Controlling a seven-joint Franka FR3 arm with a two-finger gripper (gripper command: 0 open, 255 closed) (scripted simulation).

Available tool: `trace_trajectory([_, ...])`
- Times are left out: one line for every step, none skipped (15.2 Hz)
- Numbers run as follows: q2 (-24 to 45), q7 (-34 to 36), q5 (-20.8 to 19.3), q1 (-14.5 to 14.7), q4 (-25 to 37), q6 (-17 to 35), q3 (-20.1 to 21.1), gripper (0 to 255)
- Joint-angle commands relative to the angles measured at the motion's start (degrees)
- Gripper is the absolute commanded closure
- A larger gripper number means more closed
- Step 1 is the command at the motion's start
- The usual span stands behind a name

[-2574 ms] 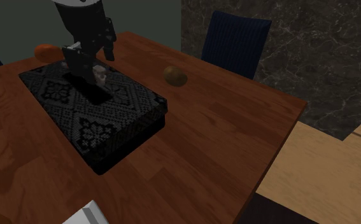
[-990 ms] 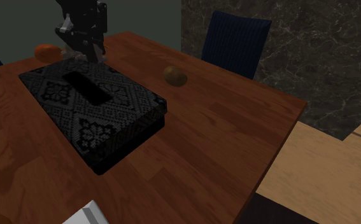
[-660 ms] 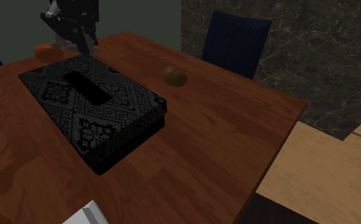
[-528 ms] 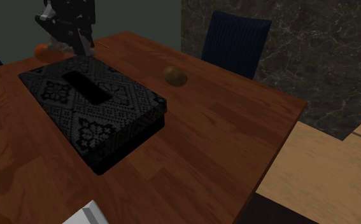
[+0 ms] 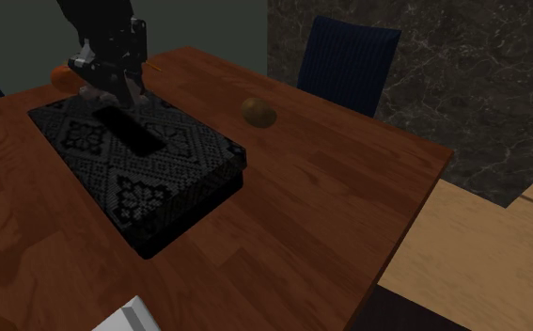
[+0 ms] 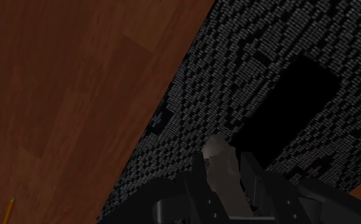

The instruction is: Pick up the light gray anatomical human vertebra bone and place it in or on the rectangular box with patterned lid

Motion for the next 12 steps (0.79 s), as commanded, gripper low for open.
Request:
trace_trajectory([-0.3, 0.1, -0.1, 0.3, -2.1, 1.9, 0.0, 255])
trace_trajectory([-0.3, 0.1, -0.1, 0.4, -2.9, 2.7, 0.0, 255])
trace_trajectory([-0.3, 0.1, -0.1, 0.5, -3.8, 3.4, 0.1, 255])
trace_trajectory([-0.3, 0.1, -0.1, 0.5, -4.6, 4.2, 0.1, 255])
trace_trajectory([-0.3, 0.1, -0.1, 0.6, -4.9, 4.5, 0.1, 255])
trace_trajectory([-0.3, 0.1, -0.1, 0.6, -4.9, 4.5, 0.1, 255])
trace_trajectory([-0.3, 0.1, -0.1, 0.6, -4.9, 4.5, 0.1, 255])
trace_trajectory([-0.3, 0.1, -0.1, 0.6, -4.9, 4.5, 0.1, 255])
trace_trajectory([-0.3, 0.1, -0.1, 0.6, -4.9, 4.5, 0.1, 255])
trace_trajectory([-0.3, 0.1, -0.1, 0.6, -4.9, 4.5, 0.1, 255])
trace_trajectory([-0.3, 0.1, -0.1, 0.6, -4.9, 4.5, 0.1, 255])
trace_trajectory([-0.3, 0.1, -0.1, 0.6, -4.9, 4.5, 0.1, 255])
